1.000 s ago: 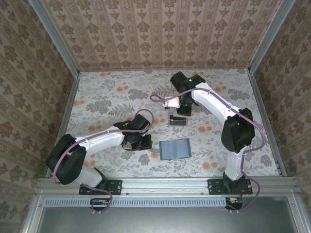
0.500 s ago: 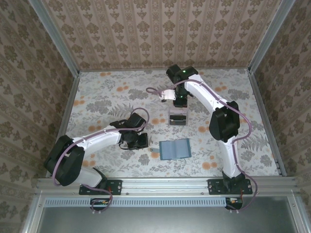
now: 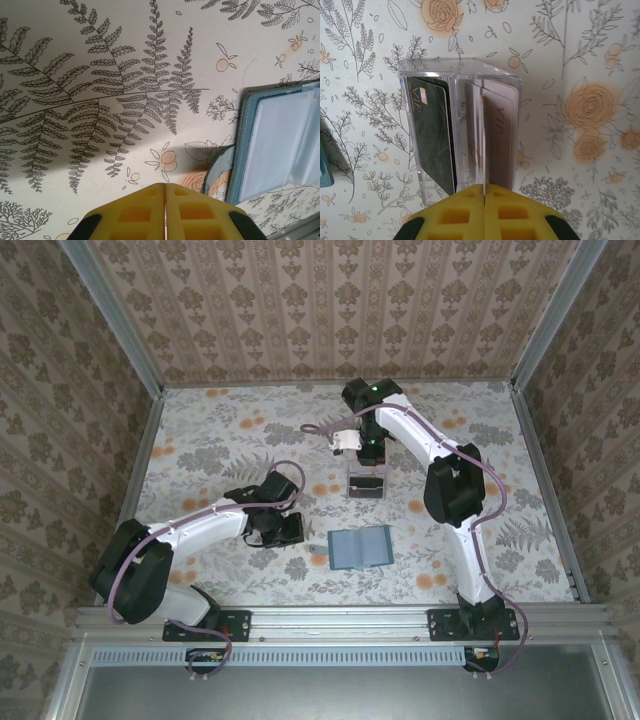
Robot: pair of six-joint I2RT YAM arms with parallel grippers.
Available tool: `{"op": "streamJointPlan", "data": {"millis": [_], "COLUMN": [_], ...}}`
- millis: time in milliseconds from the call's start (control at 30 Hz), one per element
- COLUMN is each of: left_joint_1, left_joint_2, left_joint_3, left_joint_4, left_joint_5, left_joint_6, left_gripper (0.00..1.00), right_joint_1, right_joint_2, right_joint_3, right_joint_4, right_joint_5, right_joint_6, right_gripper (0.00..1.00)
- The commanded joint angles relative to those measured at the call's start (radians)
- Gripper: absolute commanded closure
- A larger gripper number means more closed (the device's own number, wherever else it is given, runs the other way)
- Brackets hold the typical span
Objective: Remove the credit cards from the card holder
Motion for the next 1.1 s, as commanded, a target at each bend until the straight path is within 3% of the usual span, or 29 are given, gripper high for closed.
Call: {"op": "streamJointPlan", "data": {"millis": [0,300,867,1067], "left_joint_1": [0.009,0.008,0.009,0.012], "left_joint_2": [-0.008,-0.006,0.001,0.009], "left_joint_3": [-0.013,-0.012,-0.008,-0.009], "left_joint_4": [-0.022,-0.021,0.003,0.02], "left_joint_5": [0.011,0.013,0.006,-0.045], "left_joint_6": [0.021,0.021,0.027,0.048], "left_gripper": [0.91,0.91,0.9,0.82], "right_joint_1": [-0.006,-0.01,-0.018,-0.018], "right_joint_2": [0.025,0.046,-0.071,-0.16], "right_joint_3": [0.025,0.02,-0.083,-0.201], "right_joint_4": [-0.055,-0.054,0.12,0.239], "right_joint_5": [-0.056,-0.079,0.032,0.036], "right_joint_6": [-0.023,-0.006,0.067,0.131], "right_gripper": [1.0,0.98,0.75,0.63]}}
